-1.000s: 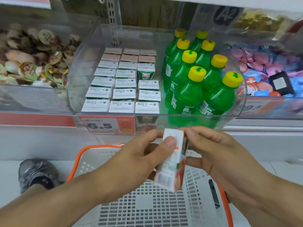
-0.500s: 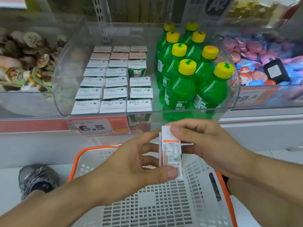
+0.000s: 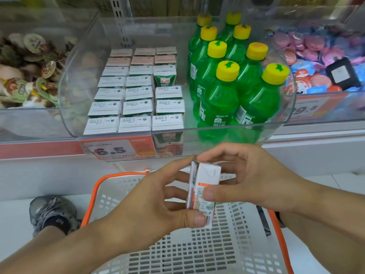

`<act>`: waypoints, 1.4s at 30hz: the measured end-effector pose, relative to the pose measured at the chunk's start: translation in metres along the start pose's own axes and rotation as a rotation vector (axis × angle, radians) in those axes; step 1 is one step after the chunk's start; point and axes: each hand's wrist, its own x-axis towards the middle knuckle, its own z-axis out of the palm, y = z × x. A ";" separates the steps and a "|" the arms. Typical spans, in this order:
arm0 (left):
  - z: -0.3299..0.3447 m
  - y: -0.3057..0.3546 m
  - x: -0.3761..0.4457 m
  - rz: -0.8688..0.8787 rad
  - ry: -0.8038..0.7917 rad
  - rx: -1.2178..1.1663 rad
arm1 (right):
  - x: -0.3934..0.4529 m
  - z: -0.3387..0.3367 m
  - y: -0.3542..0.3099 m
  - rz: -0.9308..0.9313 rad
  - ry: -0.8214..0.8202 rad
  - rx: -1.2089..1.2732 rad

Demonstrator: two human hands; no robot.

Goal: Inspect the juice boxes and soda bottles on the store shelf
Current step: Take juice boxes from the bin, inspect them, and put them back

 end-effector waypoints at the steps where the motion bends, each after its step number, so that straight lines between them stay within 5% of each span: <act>1: 0.000 0.000 0.000 0.000 -0.005 0.003 | 0.000 -0.001 -0.001 -0.001 0.002 -0.007; 8: 0.006 0.003 0.002 0.040 0.023 0.157 | -0.004 0.001 -0.003 0.061 0.120 -0.041; 14: 0.002 0.000 0.004 0.097 0.065 0.200 | -0.003 0.000 -0.007 0.215 0.062 0.256; 19: 0.007 0.008 0.002 0.292 0.246 0.669 | -0.008 0.011 -0.005 0.228 0.193 0.256; 23: 0.010 0.011 0.004 0.465 0.341 0.805 | -0.009 0.018 0.000 0.203 0.269 0.258; 36: 0.001 0.009 0.006 0.350 0.374 0.527 | -0.008 0.008 -0.005 0.187 0.219 0.427; 42: 0.002 0.009 0.008 0.358 0.352 0.456 | -0.010 -0.003 -0.009 0.166 0.200 0.260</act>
